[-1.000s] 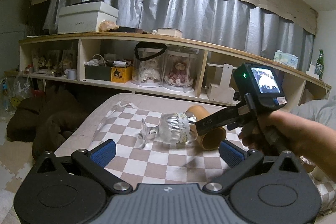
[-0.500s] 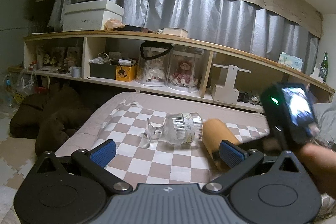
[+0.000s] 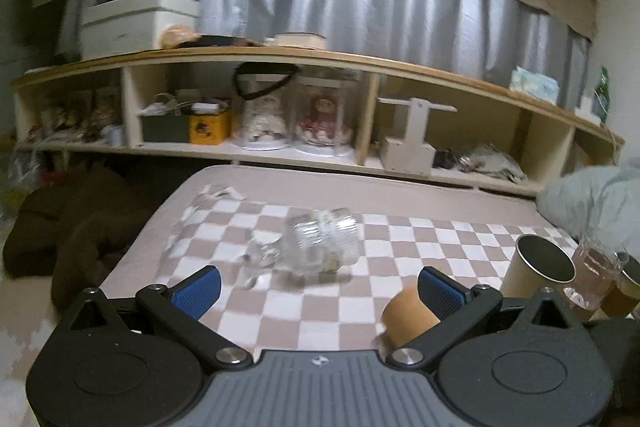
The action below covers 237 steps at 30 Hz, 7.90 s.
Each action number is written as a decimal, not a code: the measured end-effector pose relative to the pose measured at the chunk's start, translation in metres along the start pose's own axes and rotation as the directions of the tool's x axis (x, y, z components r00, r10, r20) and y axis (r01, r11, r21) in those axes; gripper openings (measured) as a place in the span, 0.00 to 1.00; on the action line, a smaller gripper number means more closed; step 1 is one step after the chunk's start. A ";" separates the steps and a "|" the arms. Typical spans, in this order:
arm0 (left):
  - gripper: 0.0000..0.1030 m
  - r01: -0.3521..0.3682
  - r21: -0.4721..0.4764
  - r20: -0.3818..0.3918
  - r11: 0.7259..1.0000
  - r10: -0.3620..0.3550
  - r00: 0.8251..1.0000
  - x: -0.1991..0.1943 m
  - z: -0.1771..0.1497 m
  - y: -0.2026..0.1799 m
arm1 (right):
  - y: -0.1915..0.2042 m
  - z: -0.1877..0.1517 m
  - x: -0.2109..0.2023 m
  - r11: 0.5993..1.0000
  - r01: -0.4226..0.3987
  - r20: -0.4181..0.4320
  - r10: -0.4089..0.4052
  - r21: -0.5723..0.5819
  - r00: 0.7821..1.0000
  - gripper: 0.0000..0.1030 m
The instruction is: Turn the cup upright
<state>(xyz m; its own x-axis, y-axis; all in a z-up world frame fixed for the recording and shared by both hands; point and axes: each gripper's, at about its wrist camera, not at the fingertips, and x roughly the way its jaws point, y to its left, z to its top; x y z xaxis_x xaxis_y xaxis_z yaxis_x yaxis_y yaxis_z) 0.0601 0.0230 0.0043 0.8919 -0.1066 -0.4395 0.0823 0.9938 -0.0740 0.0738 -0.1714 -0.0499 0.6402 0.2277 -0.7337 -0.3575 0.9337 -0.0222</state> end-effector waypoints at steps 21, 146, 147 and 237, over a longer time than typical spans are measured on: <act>1.00 0.014 0.224 -0.210 0.974 0.034 0.977 0.124 -0.002 -0.021 | 0.017 -0.008 -0.007 0.925 -0.209 0.081 0.246 -0.317 0.966 0.68; 0.85 0.215 0.254 -0.140 0.943 -0.184 0.973 0.053 0.032 -0.125 | -0.088 -0.013 -0.071 0.951 -0.049 0.224 -0.022 0.306 0.974 0.74; 0.85 0.210 0.246 -0.126 0.946 -0.183 0.975 0.049 0.033 -0.121 | -0.087 -0.012 -0.072 0.952 -0.043 0.229 -0.029 0.302 0.973 0.74; 1.00 0.016 0.147 0.066 0.989 -0.026 0.998 -0.048 -0.040 -0.030 | -0.054 -0.041 -0.128 0.960 0.211 0.368 -0.266 0.183 0.891 1.00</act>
<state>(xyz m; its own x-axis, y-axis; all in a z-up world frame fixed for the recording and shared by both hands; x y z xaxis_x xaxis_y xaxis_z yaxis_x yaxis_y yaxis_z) -0.0030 -0.0028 -0.0086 0.9167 -0.1298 -0.3778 0.1609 0.9856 0.0519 -0.0170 -0.2624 0.0175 0.9159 0.0562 -0.3975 -0.0835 0.9952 -0.0518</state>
